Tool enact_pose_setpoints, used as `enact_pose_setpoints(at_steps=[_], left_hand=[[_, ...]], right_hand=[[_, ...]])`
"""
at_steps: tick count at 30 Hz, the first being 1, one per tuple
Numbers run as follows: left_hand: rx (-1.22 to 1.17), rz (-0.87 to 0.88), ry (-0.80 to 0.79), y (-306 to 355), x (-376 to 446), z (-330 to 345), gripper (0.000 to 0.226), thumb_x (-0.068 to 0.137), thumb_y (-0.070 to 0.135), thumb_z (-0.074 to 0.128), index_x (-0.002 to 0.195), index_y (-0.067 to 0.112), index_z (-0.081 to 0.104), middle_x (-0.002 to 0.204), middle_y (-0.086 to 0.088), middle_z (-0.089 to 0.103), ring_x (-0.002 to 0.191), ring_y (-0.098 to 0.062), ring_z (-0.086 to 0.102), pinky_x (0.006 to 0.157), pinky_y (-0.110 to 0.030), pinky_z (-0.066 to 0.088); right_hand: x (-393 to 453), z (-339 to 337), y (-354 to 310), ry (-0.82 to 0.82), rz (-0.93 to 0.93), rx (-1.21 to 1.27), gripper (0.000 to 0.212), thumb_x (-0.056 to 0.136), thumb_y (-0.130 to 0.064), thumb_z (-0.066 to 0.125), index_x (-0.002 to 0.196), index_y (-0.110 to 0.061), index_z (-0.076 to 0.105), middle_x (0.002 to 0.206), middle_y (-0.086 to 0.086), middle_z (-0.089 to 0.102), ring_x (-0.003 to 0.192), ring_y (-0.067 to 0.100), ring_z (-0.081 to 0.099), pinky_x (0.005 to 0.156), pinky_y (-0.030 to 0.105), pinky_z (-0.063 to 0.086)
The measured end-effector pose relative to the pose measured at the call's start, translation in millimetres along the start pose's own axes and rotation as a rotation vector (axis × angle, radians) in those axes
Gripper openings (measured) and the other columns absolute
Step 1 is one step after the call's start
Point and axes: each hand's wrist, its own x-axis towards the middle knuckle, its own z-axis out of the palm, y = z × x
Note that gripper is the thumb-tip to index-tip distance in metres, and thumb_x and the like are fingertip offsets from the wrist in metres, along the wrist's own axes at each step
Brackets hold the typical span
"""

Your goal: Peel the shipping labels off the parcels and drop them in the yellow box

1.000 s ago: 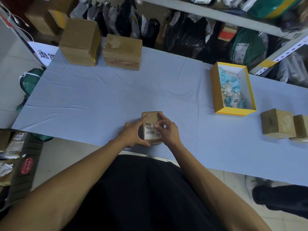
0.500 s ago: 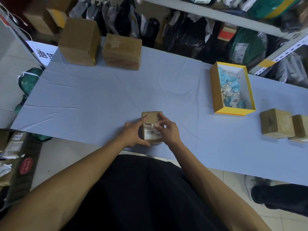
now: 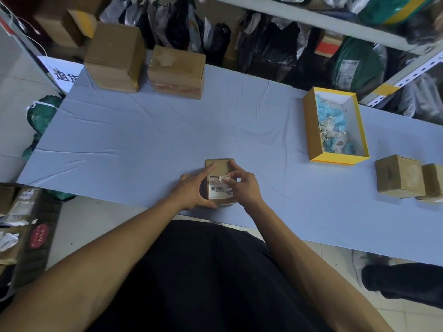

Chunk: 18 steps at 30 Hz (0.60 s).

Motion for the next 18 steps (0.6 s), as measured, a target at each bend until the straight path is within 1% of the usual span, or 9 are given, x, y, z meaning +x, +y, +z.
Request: enact_pose_setpoints(at_steps=[4, 5, 10, 15, 18], left_hand=[[-0.001, 0.000, 0.000, 0.9, -1.0, -0.7, 0.127, 0.055, 0.053, 0.089, 0.147, 0.058, 0.002, 0.140, 0.003, 0.050, 0.133, -0.027, 0.029, 0.106, -0.046, 0.041], [-0.006, 0.000, 0.003, 0.9, -1.1, -1.1, 0.127, 0.053, 0.054, 0.089, 0.146, 0.060, 0.002, 0.139, 0.003, 0.050, 0.133, -0.027, 0.030, 0.105, -0.047, 0.042], [-0.001, 0.008, 0.001, 1.3, -2.2, -1.9, 0.127, 0.051, 0.058, 0.087, 0.143, 0.064, 0.000, 0.140, 0.005, 0.050, 0.134, -0.028, 0.031, 0.105, -0.049, 0.042], [0.010, 0.012, -0.003, 2.3, -2.2, -3.1, 0.127, 0.051, 0.060, 0.087, 0.142, 0.065, -0.002, 0.140, 0.005, 0.051, 0.134, -0.029, 0.032, 0.104, -0.049, 0.043], [0.013, 0.013, -0.002, 2.3, -2.4, -2.7, 0.127, 0.050, 0.060, 0.086, 0.141, 0.066, -0.003, 0.140, 0.006, 0.050, 0.134, -0.028, 0.031, 0.104, -0.049, 0.043]], right_hand=[[0.1, -0.9, 0.1, -0.001, 0.018, 0.023, 0.014, 0.086, -0.016, 0.068, 0.077, -0.006, 0.070, 0.146, -0.016, 0.046, 0.098, 0.009, 0.063, 0.088, 0.042, 0.052], [0.2, -1.0, 0.2, -0.003, 0.021, 0.036, 0.014, 0.086, -0.015, 0.068, 0.077, -0.005, 0.070, 0.146, -0.016, 0.046, 0.099, 0.009, 0.063, 0.090, 0.044, 0.052], [0.0, -1.3, 0.7, -0.010, 0.041, 0.077, 0.017, 0.087, -0.013, 0.067, 0.082, 0.002, 0.068, 0.147, -0.016, 0.045, 0.102, 0.009, 0.063, 0.087, 0.040, 0.052], [0.0, -1.3, 0.3, -0.013, 0.053, 0.125, 0.018, 0.087, -0.011, 0.067, 0.082, 0.005, 0.066, 0.147, -0.015, 0.046, 0.108, 0.012, 0.062, 0.090, 0.043, 0.051], [-0.8, -1.2, 0.2, -0.009, 0.065, 0.160, 0.018, 0.087, -0.010, 0.066, 0.082, 0.007, 0.065, 0.147, -0.015, 0.046, 0.109, 0.013, 0.062, 0.089, 0.042, 0.052]])
